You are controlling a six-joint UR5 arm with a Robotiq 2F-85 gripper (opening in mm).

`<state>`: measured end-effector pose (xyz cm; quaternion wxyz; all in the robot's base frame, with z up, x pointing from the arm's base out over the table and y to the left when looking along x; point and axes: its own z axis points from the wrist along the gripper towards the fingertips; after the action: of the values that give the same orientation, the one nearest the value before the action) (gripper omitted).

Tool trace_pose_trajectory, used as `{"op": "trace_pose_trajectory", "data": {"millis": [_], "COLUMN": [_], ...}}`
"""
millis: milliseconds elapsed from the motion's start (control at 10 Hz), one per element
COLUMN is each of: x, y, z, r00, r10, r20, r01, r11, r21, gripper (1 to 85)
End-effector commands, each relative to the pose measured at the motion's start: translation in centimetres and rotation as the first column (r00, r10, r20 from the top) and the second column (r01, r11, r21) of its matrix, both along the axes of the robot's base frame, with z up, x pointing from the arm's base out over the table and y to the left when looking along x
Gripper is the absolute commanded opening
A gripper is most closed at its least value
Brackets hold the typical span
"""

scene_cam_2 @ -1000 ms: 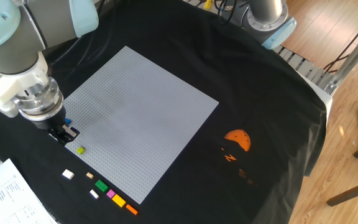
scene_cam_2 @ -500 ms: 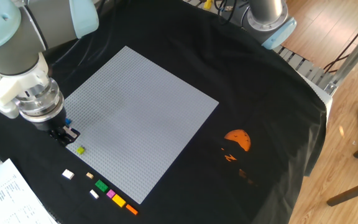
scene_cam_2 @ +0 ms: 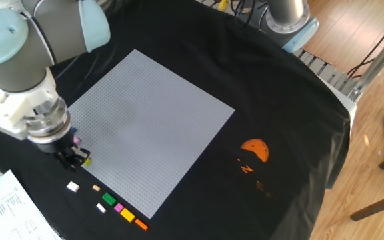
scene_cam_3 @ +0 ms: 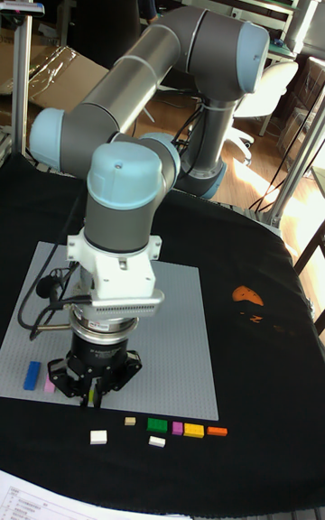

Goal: Build with small Lego blocks

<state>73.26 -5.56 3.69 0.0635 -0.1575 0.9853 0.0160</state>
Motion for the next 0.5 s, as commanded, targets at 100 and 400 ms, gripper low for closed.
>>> {"op": "trace_pose_trajectory", "data": {"millis": [100,400], "x": [2.2,2.9], "y": [-1.1,-2.0], "z": [0.2,0.2], "r00": [0.943,0.849], "r10": [0.331,0.528], "r20": [0.045,0.03], "r01": [-0.322,-0.511], "r11": [0.937,0.834], "r21": [-0.133,-0.208], "gripper": [31.0,31.0]}}
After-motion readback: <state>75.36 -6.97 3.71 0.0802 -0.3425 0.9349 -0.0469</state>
